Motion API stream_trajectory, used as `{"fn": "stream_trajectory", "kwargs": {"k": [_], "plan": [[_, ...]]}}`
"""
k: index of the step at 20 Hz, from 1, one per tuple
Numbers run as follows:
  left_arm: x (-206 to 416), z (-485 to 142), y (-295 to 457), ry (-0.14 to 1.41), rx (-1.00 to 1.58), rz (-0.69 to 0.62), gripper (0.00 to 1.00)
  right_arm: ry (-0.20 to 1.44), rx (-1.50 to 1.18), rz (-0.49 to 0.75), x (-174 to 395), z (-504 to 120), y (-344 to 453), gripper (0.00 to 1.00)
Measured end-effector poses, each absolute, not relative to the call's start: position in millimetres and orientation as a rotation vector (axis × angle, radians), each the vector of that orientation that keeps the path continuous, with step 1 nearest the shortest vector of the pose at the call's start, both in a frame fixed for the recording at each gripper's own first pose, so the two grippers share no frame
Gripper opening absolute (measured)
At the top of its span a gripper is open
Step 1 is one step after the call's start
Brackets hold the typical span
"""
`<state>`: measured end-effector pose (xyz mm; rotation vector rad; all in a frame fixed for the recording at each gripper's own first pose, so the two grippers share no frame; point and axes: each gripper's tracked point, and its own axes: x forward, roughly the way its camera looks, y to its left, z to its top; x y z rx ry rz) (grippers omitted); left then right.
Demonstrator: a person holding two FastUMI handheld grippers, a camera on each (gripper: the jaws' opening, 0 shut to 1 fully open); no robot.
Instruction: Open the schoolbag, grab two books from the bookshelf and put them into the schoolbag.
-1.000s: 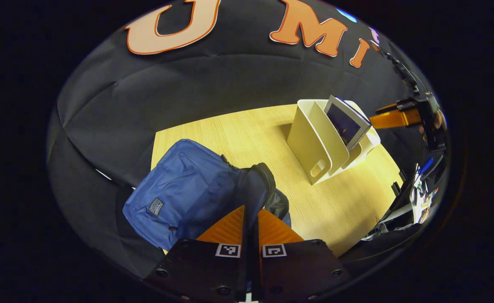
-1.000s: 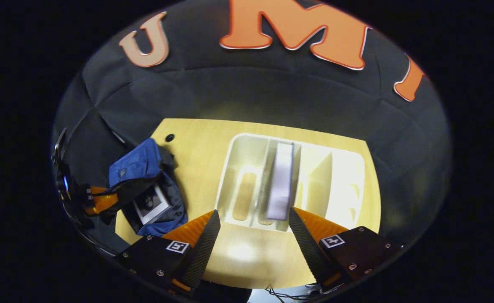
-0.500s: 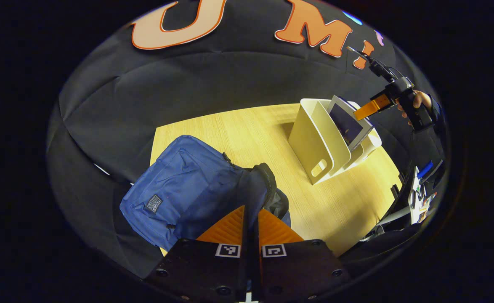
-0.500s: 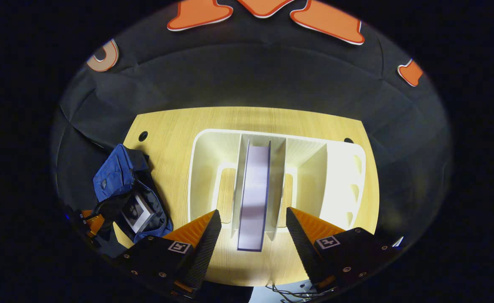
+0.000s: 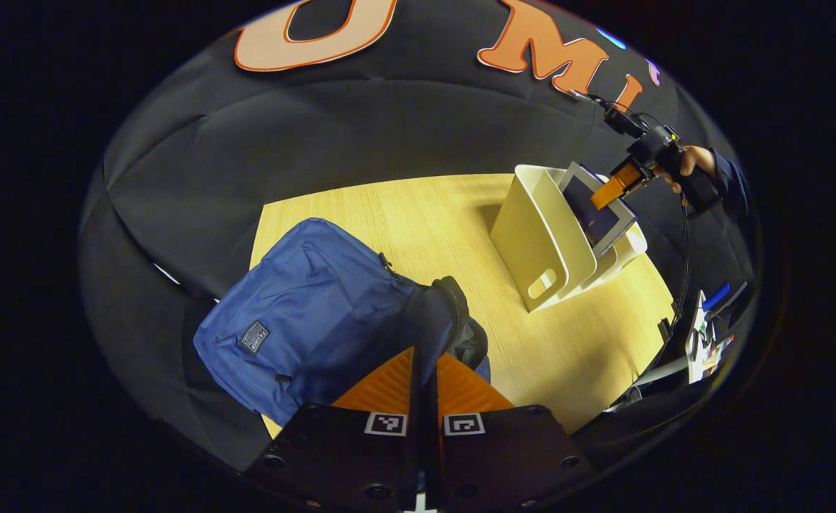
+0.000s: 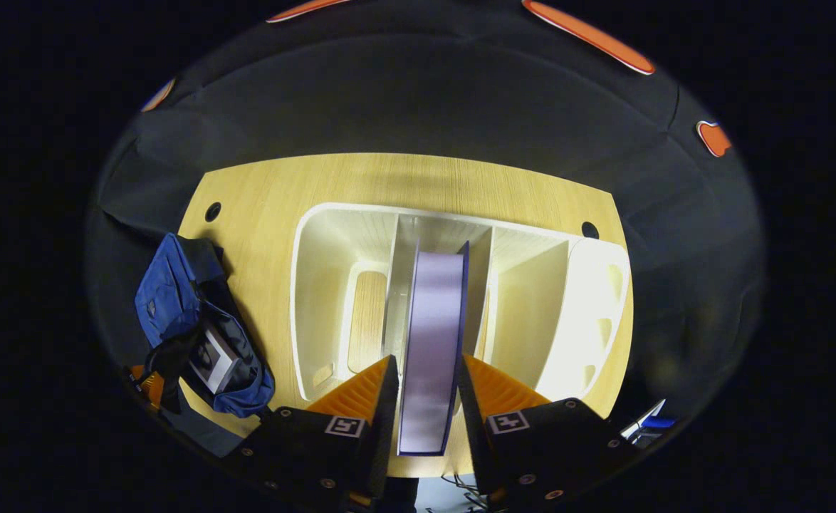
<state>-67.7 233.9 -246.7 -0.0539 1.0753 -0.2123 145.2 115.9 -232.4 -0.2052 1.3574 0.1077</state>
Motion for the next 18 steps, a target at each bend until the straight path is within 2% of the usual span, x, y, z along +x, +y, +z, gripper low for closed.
{"fn": "stream_trajectory", "kwargs": {"k": [1, 2, 8, 18], "plan": [[-68, -248, 235, 1.076, -0.054, -0.214, 0.05, 1.365, -0.203, 0.100, 145, -233, 118, 0.53], [-68, -249, 236, 1.077, -0.055, -0.213, 0.05, 1.371, -0.196, 0.106, 145, -233, 123, 0.40], [-67, -251, 238, 1.074, -0.066, -0.215, 0.05, 1.408, -0.149, 0.099, 136, -219, 122, 0.30], [-67, -251, 236, 1.072, -0.052, -0.234, 0.05, 1.288, -0.028, 0.108, 113, -110, 98, 0.28]]}}
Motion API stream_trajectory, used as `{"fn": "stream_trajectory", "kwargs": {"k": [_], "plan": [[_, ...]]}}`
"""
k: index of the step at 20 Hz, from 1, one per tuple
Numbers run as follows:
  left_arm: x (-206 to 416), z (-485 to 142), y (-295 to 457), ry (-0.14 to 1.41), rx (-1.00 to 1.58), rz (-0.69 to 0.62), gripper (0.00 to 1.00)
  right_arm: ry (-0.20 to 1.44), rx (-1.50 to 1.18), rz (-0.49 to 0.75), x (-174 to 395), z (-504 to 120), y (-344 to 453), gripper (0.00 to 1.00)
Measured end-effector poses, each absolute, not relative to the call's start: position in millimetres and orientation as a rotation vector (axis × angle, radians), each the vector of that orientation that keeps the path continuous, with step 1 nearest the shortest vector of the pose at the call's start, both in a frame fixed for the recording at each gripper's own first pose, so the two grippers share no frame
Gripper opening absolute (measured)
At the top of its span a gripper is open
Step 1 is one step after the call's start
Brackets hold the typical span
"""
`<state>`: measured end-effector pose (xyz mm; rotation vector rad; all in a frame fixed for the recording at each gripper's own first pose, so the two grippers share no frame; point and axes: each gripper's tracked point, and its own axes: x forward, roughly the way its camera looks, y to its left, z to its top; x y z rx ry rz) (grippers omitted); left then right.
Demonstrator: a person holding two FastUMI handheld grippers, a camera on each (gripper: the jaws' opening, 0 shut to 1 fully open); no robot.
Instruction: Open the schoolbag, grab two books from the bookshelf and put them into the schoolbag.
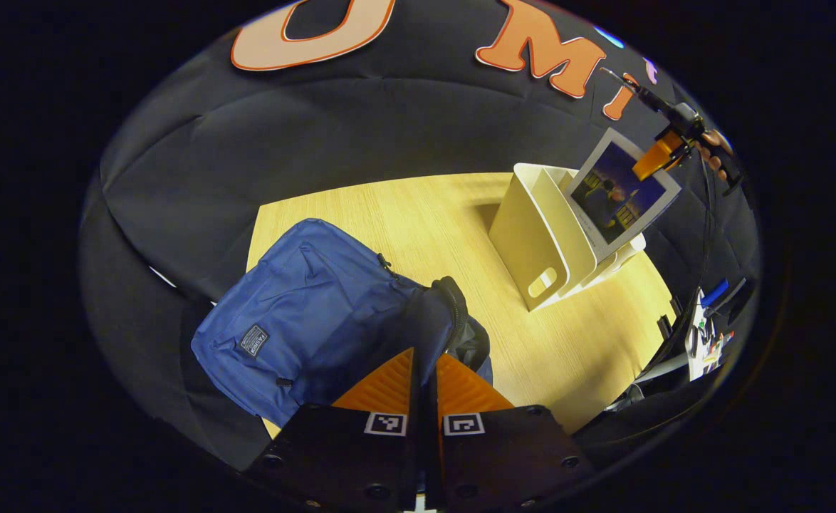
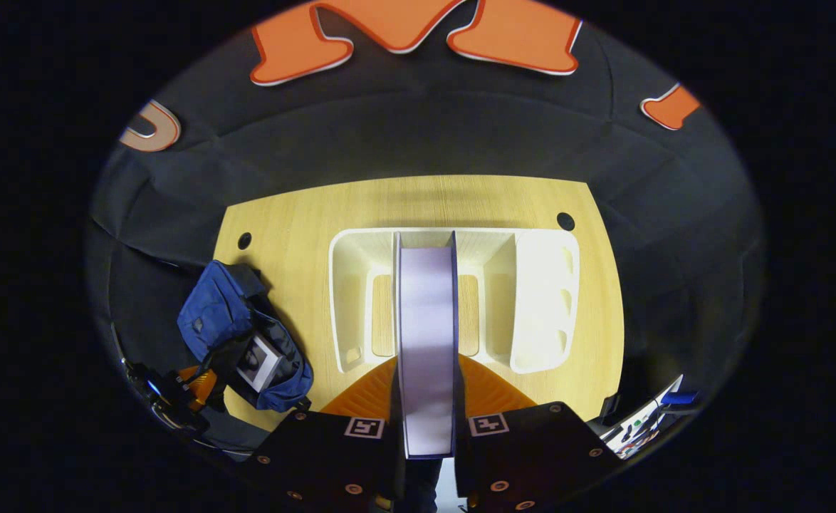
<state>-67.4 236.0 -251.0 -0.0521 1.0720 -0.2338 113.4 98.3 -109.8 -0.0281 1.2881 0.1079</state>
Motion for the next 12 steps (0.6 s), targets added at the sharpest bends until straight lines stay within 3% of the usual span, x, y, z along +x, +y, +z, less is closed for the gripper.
{"fn": "stream_trajectory", "kwargs": {"k": [6, 12], "plan": [[-70, -249, 237, 1.068, -0.043, -0.238, 0.05, 1.242, -0.004, 0.144, 81, -61, 96, 0.28], [-71, -249, 237, 1.073, -0.012, -0.236, 0.05, 1.194, 0.103, 0.224, 52, -61, 131, 0.28]]}}
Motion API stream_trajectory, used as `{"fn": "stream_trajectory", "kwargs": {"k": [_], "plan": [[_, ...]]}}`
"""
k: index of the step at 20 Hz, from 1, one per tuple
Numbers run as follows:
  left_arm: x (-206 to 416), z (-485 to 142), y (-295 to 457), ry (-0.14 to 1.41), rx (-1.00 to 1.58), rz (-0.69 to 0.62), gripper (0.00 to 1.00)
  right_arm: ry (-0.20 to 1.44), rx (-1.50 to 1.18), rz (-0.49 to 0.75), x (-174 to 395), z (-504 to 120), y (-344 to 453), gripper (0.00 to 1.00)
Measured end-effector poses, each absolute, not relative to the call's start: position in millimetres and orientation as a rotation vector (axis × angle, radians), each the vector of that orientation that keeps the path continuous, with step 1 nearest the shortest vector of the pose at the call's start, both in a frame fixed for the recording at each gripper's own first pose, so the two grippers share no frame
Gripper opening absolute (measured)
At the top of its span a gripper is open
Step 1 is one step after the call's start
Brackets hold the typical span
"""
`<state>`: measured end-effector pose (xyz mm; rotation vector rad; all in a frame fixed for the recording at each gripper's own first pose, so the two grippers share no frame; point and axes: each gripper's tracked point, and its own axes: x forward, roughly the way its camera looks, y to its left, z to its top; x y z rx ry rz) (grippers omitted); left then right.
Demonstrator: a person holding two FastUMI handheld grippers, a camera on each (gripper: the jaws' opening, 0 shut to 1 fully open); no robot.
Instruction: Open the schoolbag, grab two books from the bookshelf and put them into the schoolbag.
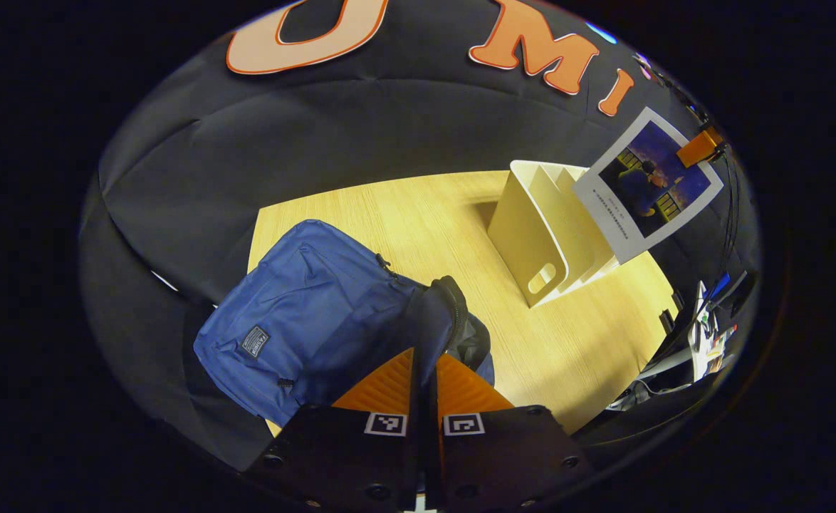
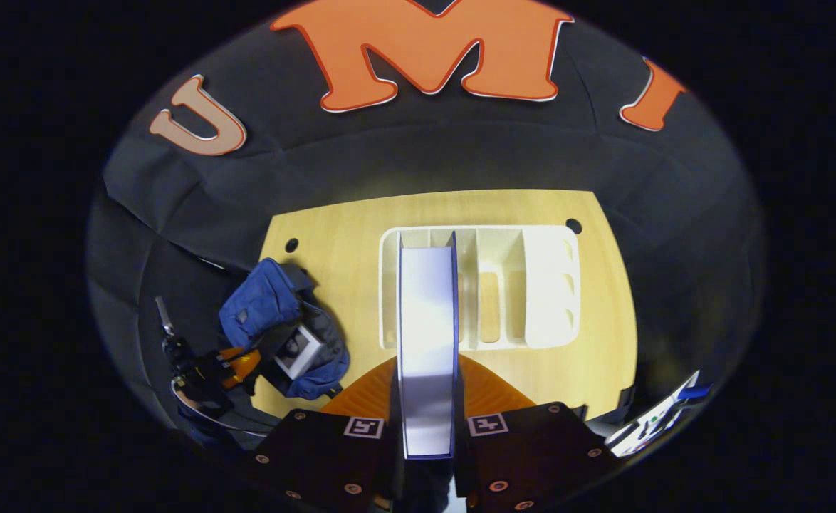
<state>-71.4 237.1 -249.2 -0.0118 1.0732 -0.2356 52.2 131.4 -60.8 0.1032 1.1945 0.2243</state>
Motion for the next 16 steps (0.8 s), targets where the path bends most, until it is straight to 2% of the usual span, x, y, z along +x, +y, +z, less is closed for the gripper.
{"fn": "stream_trajectory", "kwargs": {"k": [10, 11, 12, 13, 16], "plan": [[-61, -242, 238, 1.048, 0.037, -0.212, 0.05, 1.133, 0.432, 0.435, 3, -90, 231, 0.28], [-60, -241, 236, 1.045, 0.028, -0.206, 0.05, 1.148, 0.500, 0.438, -1, -98, 239, 0.36], [-60, -242, 233, 1.047, 0.023, -0.209, 0.05, 1.161, 0.566, 0.442, -6, -100, 239, 0.36], [-59, -241, 234, 1.045, 0.026, -0.202, 0.05, 1.163, 0.621, 0.443, -9, -104, 241, 0.28], [-57, -240, 239, 1.048, 0.040, -0.195, 0.05, 1.145, 0.716, 0.433, -16, -125, 257, 0.26]]}}
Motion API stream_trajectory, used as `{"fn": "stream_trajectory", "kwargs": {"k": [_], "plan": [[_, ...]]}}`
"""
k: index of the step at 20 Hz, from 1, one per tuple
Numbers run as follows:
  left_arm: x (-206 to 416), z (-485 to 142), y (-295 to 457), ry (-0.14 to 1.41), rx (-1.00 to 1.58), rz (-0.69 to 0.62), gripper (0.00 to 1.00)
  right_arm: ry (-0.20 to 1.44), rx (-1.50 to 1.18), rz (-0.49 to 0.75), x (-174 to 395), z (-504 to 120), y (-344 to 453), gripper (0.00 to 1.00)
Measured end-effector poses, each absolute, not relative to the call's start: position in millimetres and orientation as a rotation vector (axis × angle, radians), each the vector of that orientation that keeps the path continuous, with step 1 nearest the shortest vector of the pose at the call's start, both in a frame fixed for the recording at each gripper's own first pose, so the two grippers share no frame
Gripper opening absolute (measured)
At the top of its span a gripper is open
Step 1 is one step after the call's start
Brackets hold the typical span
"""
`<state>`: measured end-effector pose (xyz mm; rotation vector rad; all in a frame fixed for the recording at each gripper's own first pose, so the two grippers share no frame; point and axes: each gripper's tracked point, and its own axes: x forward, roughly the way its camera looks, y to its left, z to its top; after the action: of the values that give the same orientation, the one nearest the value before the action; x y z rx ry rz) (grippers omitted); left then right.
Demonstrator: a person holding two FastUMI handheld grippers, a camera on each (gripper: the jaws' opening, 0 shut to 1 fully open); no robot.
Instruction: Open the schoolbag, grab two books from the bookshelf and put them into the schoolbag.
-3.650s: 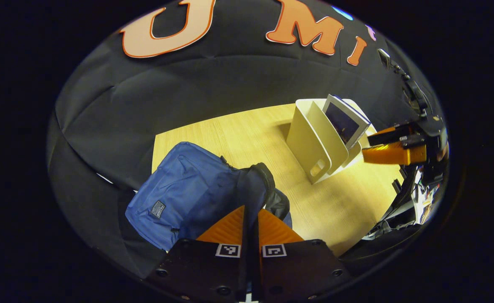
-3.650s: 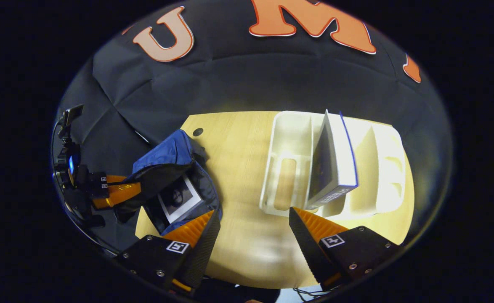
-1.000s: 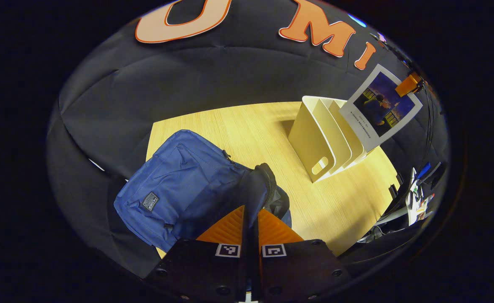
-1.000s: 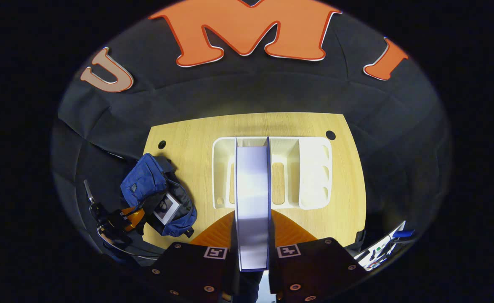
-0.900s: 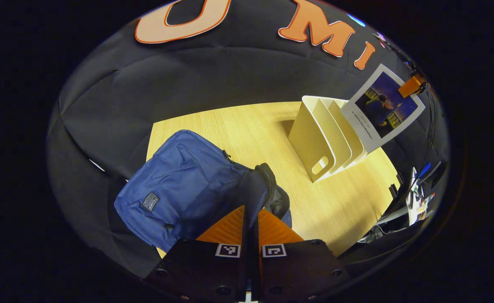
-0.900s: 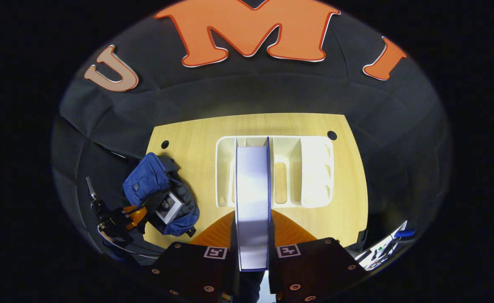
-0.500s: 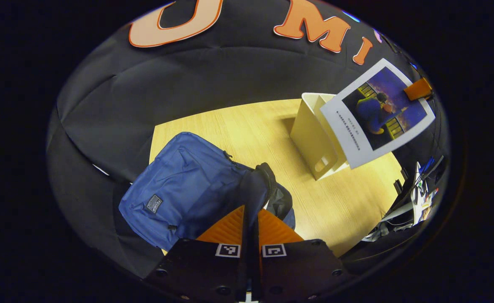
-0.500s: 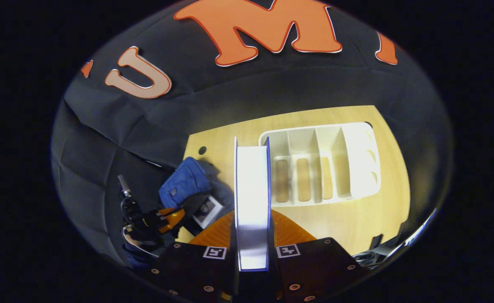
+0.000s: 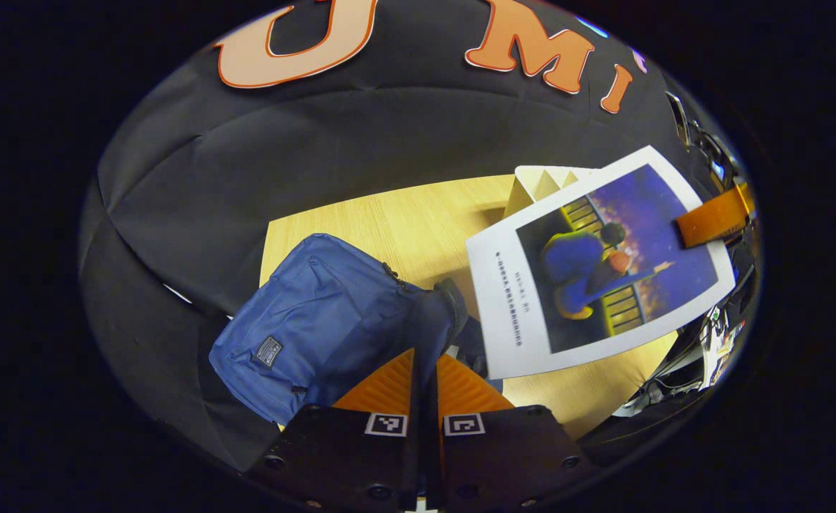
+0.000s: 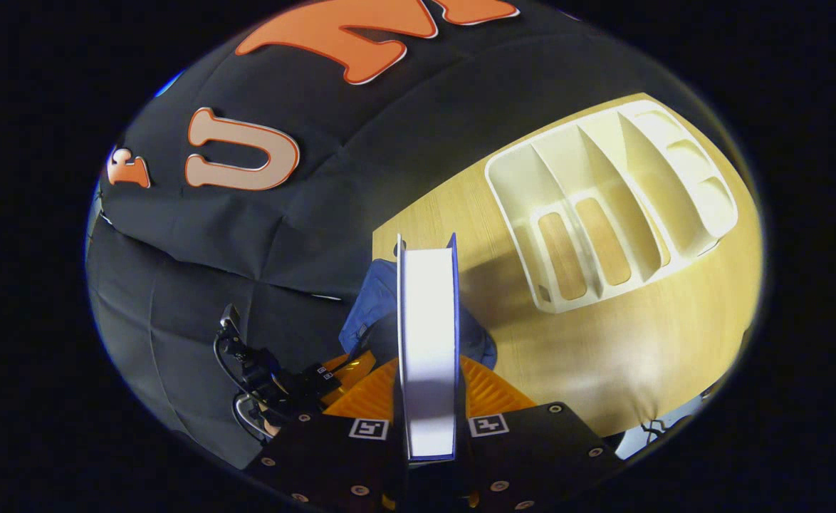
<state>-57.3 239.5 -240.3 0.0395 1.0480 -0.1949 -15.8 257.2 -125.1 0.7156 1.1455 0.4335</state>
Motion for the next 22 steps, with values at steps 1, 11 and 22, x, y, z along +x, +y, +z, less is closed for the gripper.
{"fn": "stream_trajectory", "kwargs": {"k": [1, 11, 22], "plan": [[-55, -239, 242, 1.045, 0.044, -0.193, 0.05, 1.147, 0.758, 0.426, -18, -132, 264, 0.26], [-42, -241, 265, 1.059, 0.094, -0.129, 0.05, 1.196, 0.929, 0.389, -56, -179, 287, 0.26], [-39, -222, 244, 0.994, 0.136, -0.211, 0.05, 1.195, 0.994, 0.494, -52, -232, 367, 0.26]]}}
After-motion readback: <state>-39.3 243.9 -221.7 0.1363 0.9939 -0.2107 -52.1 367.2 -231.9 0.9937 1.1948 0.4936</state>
